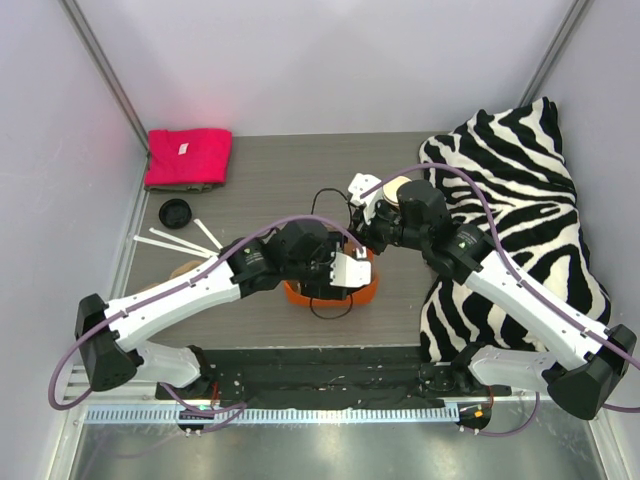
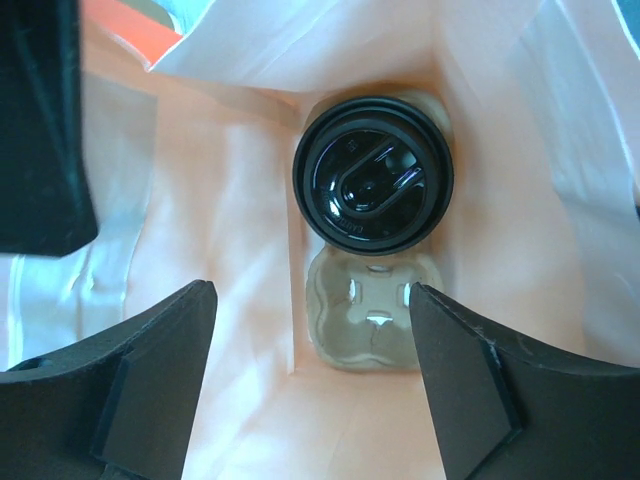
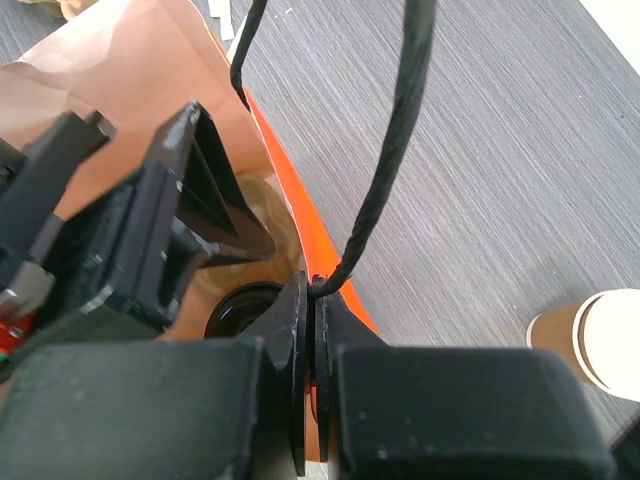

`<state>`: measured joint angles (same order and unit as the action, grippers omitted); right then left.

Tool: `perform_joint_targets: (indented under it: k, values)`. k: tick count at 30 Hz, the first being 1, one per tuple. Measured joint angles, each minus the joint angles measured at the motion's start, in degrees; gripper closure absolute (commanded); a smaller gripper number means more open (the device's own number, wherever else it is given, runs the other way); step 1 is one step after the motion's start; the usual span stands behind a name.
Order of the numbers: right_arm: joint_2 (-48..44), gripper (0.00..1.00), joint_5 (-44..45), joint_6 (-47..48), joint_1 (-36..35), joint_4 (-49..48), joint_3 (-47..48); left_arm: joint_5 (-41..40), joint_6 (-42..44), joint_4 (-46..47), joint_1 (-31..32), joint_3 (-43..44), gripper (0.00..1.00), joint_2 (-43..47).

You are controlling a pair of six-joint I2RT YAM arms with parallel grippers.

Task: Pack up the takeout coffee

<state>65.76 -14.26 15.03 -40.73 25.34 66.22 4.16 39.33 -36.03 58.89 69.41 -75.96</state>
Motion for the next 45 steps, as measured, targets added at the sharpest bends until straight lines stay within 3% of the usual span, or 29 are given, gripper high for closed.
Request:
perform_joint_targets:
  k: [14, 18, 23, 30, 40, 44, 45]
  values:
    - [0.1, 0.99, 0.0, 1.0, 0.1, 0.0, -0.3, 0.0, -3.0, -0.7, -2.5, 2.1, 0.25, 1.4]
    - [0.3, 0.99, 0.0, 1.0, 0.1, 0.0, -0.3, -0.1, -3.5, -0.9, -2.8, 2.1, 0.36, 1.4]
    - [0.3, 0.99, 0.0, 1.2, 0.1, 0.0, -0.3, 0.0, -5.2, -1.0, -3.3, 2.3, 0.37, 1.4]
    - [0.6, 0.99, 0.1, 1.4, 0.1, 0.0, -0.3, 1.1, -7.5, -2.4, -3.5, 9.6, 0.39, 1.7]
    - [2.3, 0.99, 0.5, 1.0, 1.6, -0.5, -0.1, -0.6, -10.4, -5.9, -3.5, 13.2, 0.67, 2.6]
    - [4.6, 0.99, 0.5, 0.7, 2.3, -0.9, 1.0, -2.5, -14.3, -6.7, -6.4, 16.8, 0.76, 2.7]
    - [5.2, 0.99, 0.6, 0.6, 2.4, -1.0, 1.3, -2.8, -15.6, -6.8, -7.8, 17.9, 0.85, 2.6]
